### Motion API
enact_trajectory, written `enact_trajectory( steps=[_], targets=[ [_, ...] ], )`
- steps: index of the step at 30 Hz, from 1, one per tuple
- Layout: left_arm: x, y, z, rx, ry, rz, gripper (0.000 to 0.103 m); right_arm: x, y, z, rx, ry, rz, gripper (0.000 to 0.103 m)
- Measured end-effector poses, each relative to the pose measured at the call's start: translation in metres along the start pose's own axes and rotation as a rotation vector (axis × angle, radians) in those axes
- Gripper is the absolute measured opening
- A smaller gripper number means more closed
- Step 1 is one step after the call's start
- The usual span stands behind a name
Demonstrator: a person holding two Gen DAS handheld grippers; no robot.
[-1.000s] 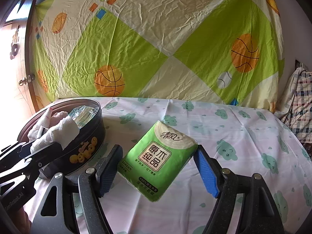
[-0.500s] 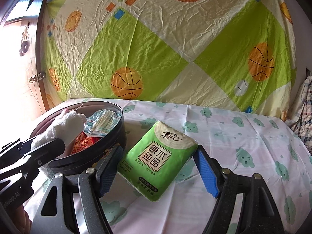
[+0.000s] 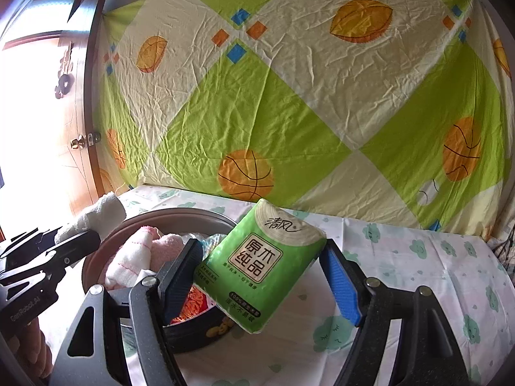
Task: Organize soft objects
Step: 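Carry the towel and tissue pack over the tin with both grippers, then open both grippers to drop the towel and tissue pack into the tin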
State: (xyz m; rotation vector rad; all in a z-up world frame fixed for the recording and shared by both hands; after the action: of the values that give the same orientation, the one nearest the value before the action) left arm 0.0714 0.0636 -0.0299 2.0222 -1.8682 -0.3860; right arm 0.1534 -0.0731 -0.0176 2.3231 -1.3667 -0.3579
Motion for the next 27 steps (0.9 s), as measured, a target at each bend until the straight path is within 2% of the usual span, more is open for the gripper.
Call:
enact_trajectory(
  steps=[7,14,23,27],
  targets=[
    [-0.043,-0.018,-0.011,-0.045,0.018,-0.050,0.030,-0.029,-0.014,-0.021,-0.004,0.032,-0.050,0.077],
    [-0.071,-0.055,-0.008,-0.166,0.091,-0.043,0.030,-0.048,-0.050,-0.029,-0.062,0.034,-0.098,0.077],
    [-0.096,-0.095,0.001,-0.306,0.161,-0.080,0.030,-0.070,-0.108,-0.022,-0.181,0.053,-0.129,0.077],
    [-0.100,-0.110,0.007,-0.346,0.155,-0.097,0.030,-0.078,-0.125,-0.014,-0.222,0.072,-0.131,0.077]
  ],
)
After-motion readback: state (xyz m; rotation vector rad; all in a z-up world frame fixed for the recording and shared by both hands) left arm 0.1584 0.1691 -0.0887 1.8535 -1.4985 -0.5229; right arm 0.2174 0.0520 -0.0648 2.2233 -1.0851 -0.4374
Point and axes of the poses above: each gripper's, at about its wrist camera, not at the fingertips, and y roughly against the way its jaws point, x to its right, z to its underside, the point moved 9 cm from there along -y, roughly the way its jaws point, and after that the axes turned 5 degrees about -x, right-handed, at the moved point
